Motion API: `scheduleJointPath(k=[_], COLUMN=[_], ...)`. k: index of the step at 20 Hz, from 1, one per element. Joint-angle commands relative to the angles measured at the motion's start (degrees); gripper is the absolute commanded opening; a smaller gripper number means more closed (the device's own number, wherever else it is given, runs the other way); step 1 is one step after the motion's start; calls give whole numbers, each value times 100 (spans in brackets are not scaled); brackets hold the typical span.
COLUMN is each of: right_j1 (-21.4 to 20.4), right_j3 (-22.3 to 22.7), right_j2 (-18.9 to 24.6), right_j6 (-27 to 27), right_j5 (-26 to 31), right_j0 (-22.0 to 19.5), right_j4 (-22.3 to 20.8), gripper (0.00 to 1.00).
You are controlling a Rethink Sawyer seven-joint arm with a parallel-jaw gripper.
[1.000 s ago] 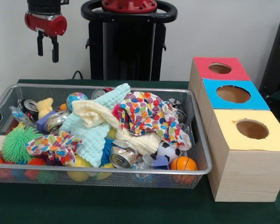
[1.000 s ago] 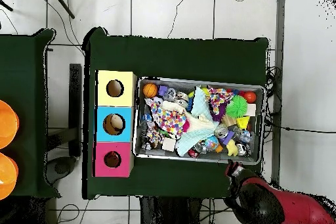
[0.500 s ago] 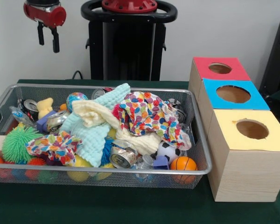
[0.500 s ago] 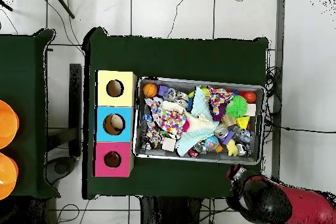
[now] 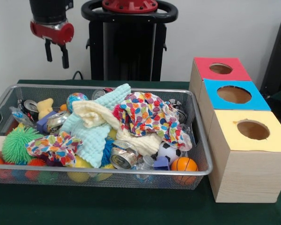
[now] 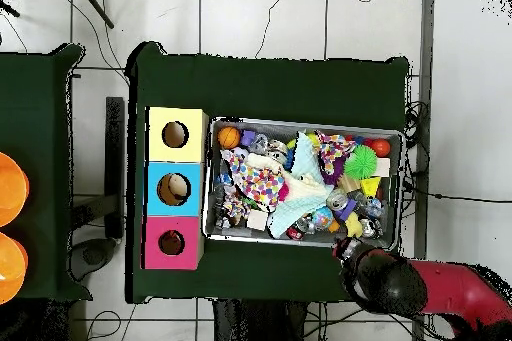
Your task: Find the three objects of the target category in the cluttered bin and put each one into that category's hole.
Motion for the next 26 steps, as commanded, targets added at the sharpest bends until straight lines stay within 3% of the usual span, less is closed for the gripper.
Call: scheduleJointPath(k=[1,9,17,26], right_j1=[1169,1871,2101,1691], right_j3=[-850,-1271,-1368,-1235], right_j2=[114,36,136,1047], right_j6=[-654,-574,-835,-2597], right_j5=[-487,-712,-690,130], right_j0=[270,323,107,-512], right_j4=[-636,-857,-953,-948], gripper=[100,100,100,100])
